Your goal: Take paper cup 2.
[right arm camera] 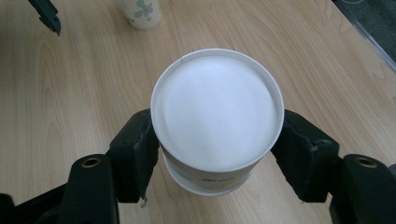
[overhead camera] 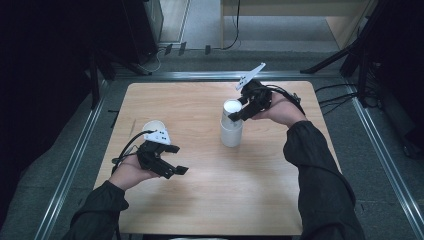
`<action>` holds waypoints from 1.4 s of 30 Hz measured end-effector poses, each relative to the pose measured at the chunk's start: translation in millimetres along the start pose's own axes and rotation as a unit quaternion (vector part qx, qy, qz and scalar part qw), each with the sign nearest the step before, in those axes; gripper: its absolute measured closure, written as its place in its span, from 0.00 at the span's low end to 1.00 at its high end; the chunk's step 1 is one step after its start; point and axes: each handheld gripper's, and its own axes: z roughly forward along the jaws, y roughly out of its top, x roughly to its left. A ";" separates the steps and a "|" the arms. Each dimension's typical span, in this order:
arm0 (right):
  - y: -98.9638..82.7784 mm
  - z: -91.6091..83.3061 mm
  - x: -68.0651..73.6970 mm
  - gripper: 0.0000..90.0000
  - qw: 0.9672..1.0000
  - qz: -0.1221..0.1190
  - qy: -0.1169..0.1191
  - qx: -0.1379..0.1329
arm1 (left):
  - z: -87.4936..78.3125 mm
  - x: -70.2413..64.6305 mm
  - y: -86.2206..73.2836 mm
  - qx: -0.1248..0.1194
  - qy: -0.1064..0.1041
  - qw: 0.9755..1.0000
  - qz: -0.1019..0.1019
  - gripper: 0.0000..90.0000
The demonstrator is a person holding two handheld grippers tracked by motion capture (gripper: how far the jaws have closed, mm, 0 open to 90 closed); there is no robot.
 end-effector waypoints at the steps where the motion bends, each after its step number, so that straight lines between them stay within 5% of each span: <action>1: 0.6 -1.2 0.1 0.38 1.000 0.002 0.000 0.000 | 0.3 -0.2 -0.1 0.002 0.000 1.000 0.001 0.16; 15: 9.1 -14.6 1.6 0.39 1.000 0.011 -0.002 0.000 | 0.9 -2.1 1.1 -0.004 -0.004 1.000 0.006 0.16; 42: 34.9 -88.0 19.0 0.39 0.999 -0.006 -0.034 -0.026 | 1.2 -4.7 5.3 -0.027 -0.009 1.000 0.005 0.16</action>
